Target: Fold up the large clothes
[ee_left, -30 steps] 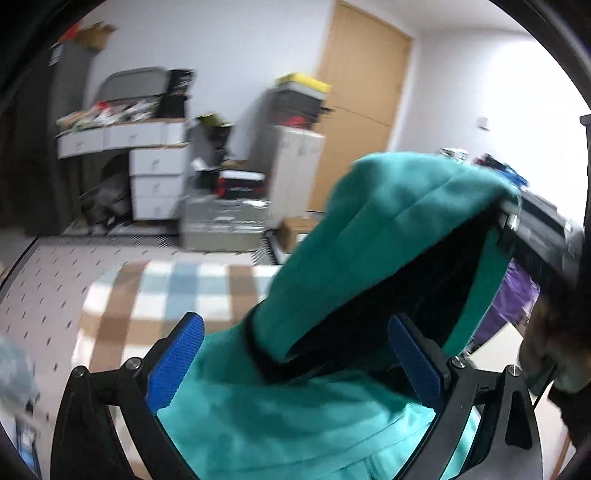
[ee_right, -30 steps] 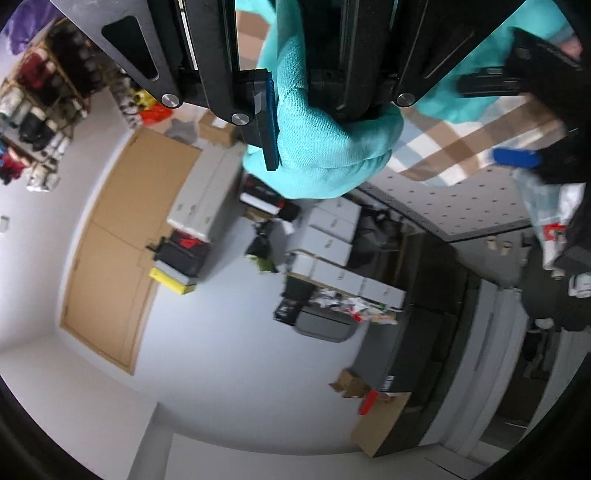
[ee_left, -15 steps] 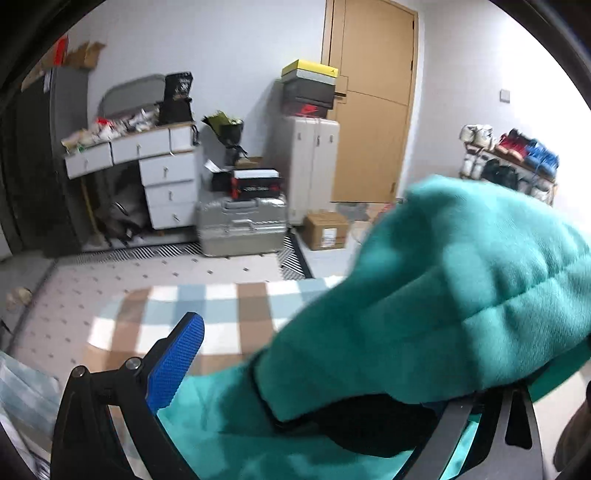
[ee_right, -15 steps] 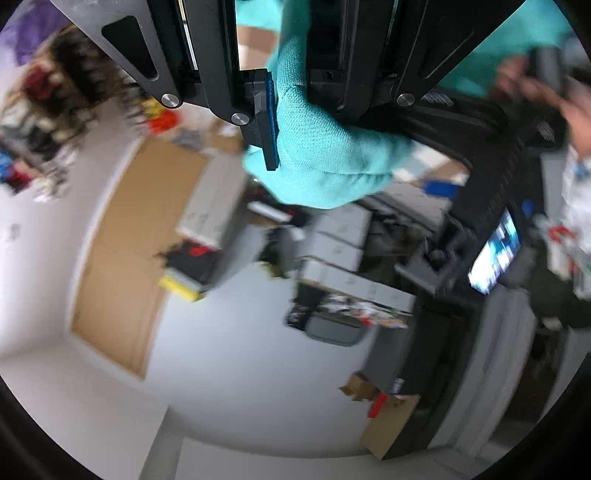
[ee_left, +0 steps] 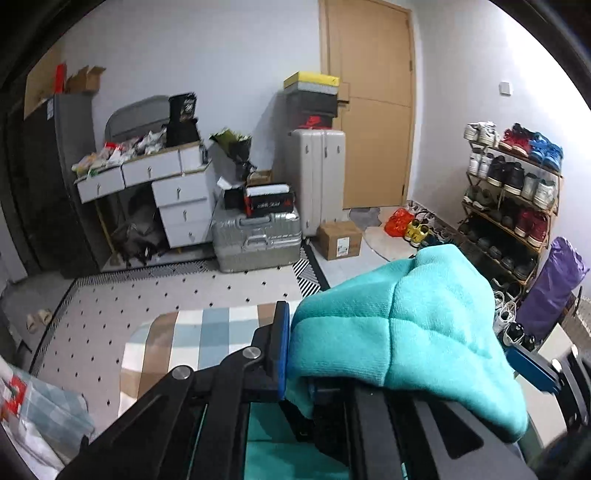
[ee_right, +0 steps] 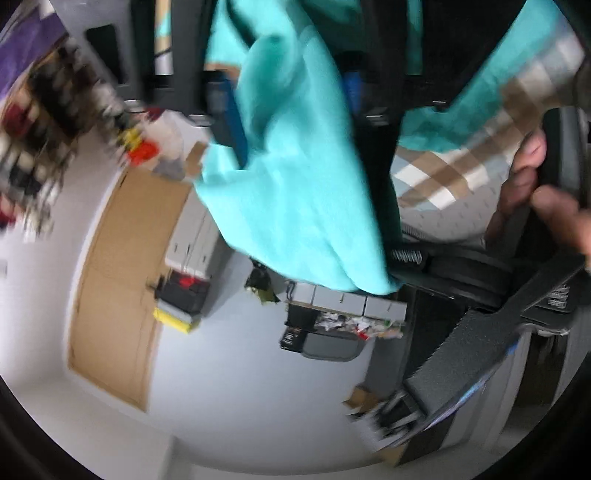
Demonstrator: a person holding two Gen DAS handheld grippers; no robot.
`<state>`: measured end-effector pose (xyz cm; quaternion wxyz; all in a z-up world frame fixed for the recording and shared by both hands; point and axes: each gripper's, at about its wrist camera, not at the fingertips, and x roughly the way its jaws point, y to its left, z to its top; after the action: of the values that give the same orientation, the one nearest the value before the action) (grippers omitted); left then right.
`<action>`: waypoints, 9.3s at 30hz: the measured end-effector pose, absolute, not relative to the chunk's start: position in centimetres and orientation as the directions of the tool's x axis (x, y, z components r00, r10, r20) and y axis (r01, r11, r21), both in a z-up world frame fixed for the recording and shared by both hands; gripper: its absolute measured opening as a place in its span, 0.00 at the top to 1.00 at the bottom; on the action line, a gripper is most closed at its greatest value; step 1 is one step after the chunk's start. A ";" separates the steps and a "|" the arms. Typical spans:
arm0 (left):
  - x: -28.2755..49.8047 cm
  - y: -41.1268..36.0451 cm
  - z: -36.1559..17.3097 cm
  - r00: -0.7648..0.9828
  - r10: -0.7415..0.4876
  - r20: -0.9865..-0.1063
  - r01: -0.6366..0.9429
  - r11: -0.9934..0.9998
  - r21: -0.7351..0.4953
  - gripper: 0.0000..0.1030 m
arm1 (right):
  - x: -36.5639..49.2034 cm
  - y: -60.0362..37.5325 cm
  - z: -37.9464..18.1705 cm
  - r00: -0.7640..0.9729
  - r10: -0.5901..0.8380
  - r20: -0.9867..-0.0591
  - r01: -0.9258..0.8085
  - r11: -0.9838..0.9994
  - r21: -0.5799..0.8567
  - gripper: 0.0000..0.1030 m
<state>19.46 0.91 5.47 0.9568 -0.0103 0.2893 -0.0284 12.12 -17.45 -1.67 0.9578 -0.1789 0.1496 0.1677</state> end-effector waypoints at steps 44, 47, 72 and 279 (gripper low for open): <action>15.1 0.0 4.0 0.784 -0.277 -0.555 0.277 0.957 -0.087 0.97 | 12.4 -23.3 -7.4 0.809 0.436 -0.396 -0.405 0.900 0.162 0.21; 14.5 0.1 3.7 0.783 -0.282 -0.554 0.280 0.956 -0.090 0.97 | 10.2 -23.2 -6.5 0.824 0.427 -0.372 -0.411 0.903 0.126 0.21; 11.9 1.5 -1.5 0.712 -0.372 -0.596 0.265 0.928 -0.262 0.97 | 27.9 -23.2 -5.8 0.471 0.522 -0.711 -0.291 0.853 0.433 0.88; 20.8 4.9 -1.9 0.226 -0.778 -0.587 0.131 0.621 -0.773 0.93 | 9.8 -21.5 -17.2 0.473 0.473 -0.744 -0.330 0.878 0.348 0.50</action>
<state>20.76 4.88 -1.85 0.7227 -0.3010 0.5368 -0.3145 9.83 -21.47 -17.21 0.8545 0.0783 0.4567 0.2347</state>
